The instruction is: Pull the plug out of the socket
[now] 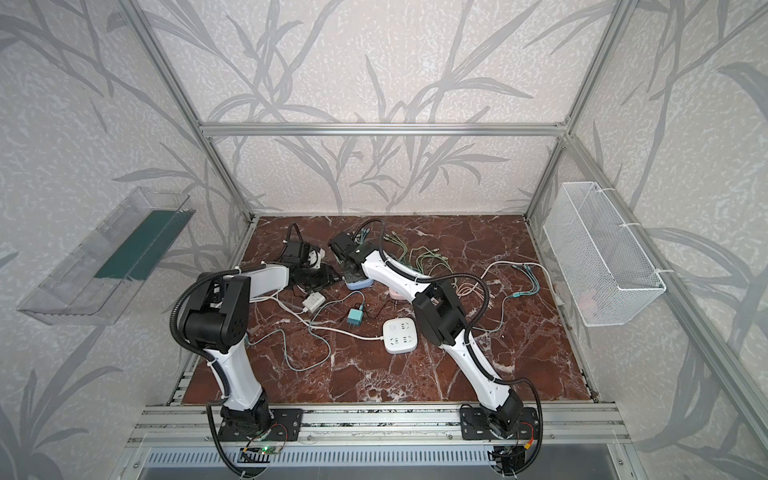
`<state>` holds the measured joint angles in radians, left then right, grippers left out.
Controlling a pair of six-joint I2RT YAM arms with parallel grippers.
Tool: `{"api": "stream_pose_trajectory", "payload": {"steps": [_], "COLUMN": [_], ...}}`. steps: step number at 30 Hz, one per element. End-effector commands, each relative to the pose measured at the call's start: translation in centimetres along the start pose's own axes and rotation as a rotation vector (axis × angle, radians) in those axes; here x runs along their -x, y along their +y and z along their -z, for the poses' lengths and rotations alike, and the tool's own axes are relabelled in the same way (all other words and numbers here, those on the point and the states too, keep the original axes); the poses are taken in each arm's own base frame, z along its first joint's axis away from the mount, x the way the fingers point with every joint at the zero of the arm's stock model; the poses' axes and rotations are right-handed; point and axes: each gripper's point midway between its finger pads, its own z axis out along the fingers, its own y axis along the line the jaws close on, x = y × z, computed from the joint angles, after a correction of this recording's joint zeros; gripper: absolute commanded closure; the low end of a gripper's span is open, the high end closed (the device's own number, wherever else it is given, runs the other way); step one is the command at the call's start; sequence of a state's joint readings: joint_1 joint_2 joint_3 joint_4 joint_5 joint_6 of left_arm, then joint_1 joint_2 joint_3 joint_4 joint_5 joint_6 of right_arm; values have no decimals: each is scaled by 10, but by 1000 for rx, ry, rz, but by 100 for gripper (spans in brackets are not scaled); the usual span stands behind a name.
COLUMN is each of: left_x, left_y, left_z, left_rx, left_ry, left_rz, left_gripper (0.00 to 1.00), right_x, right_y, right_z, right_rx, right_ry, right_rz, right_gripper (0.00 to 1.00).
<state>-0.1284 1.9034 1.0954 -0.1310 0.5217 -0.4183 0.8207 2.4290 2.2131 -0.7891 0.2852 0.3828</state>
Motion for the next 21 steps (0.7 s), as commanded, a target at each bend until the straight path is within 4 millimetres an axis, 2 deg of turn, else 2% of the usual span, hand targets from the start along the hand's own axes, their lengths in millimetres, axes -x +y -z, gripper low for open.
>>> {"api": "stream_pose_trajectory", "payload": {"steps": [1, 8, 16, 21], "left_x": [7, 18, 18, 5], "left_y": [-11, -29, -26, -22], "left_z": [-1, -3, -11, -22], "left_rx": [-54, -149, -125, -64], "left_ry": [-8, -30, -3, 55], "left_rz": [-36, -57, -47, -62], "left_gripper": [53, 53, 54, 55], "right_x": [5, 4, 5, 5], "right_y": [4, 7, 17, 22], "right_z": [7, 7, 8, 8], "right_rx": [22, 42, 84, 94], "right_ry": [-7, -2, -4, -2], "right_rz": [34, 51, 57, 54], "right_gripper": [83, 83, 83, 84]}}
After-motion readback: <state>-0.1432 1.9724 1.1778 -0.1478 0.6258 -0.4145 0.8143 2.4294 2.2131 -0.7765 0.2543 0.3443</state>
